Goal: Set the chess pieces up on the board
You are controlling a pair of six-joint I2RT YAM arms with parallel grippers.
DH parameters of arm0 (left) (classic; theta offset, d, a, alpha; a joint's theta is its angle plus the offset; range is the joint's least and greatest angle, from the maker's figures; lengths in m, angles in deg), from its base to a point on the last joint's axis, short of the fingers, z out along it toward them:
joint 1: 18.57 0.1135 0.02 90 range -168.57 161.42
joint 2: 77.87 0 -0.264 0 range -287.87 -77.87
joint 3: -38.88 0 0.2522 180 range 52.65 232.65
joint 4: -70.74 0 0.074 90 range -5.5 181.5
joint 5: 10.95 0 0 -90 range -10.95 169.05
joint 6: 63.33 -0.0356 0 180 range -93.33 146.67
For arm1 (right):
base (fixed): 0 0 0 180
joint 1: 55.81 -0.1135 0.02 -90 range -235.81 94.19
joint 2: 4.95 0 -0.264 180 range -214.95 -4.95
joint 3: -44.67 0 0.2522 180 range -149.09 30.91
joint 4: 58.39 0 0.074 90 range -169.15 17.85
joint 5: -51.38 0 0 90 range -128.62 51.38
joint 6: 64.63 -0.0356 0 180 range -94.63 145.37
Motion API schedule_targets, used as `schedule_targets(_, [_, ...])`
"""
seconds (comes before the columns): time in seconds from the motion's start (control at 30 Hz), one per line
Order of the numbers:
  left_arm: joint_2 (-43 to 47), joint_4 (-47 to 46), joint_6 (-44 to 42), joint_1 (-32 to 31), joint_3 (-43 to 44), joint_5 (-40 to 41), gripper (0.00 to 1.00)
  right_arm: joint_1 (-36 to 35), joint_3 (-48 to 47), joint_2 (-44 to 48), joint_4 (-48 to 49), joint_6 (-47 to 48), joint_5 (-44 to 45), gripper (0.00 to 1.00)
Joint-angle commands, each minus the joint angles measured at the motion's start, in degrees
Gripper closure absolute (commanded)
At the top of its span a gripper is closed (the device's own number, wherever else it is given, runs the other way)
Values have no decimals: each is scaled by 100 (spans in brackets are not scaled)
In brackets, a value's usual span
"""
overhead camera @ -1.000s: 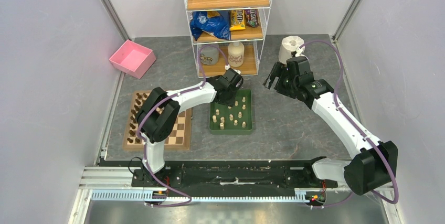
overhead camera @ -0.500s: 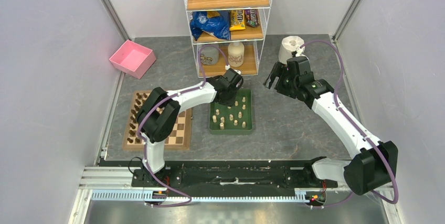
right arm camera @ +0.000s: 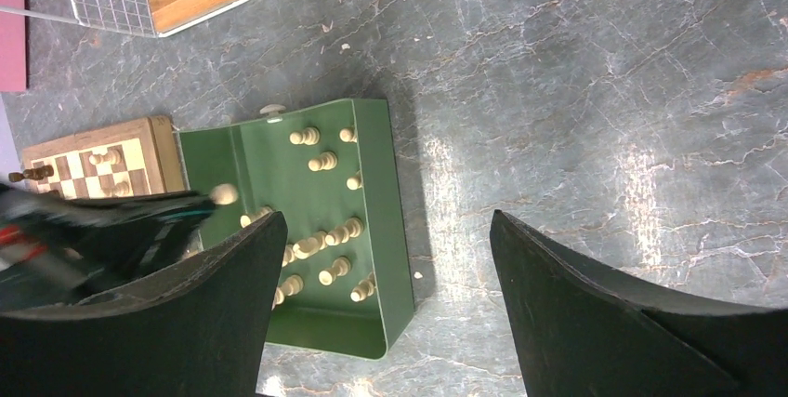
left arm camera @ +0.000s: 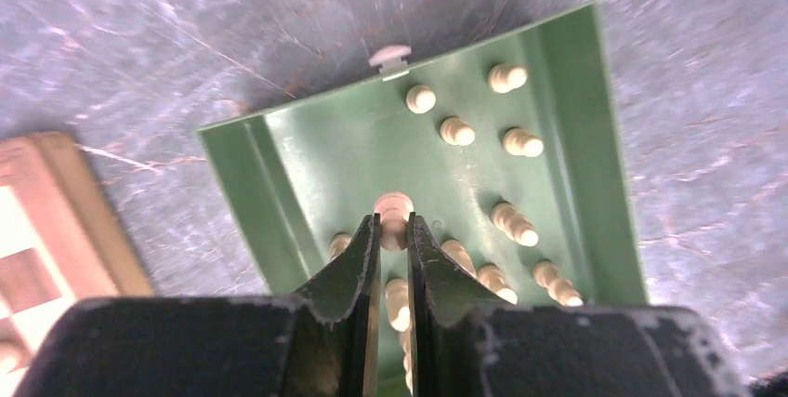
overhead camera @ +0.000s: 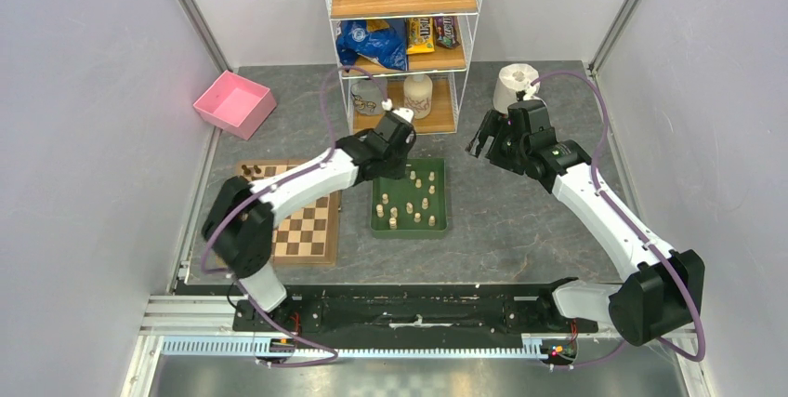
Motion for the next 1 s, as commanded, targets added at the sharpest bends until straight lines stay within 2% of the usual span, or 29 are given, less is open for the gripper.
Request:
schedule_targets(0.0, [1125, -33, 85, 140, -207, 539, 98, 15, -207, -15, 96, -20, -75, 11])
schedule_targets(0.43, [2712, 426, 864, 1252, -2143, 613, 98, 15, -179, -50, 166, -159, -236, 11])
schedule_targets(0.6, [2982, 635, 948, 1470, -2459, 730, 98, 18, -203, -114, 184, -178, -267, 11])
schedule_targets(0.97, [2901, 636, 766, 2324, -2700, 696, 98, 14, -158, -158, 210, -175, -264, 11])
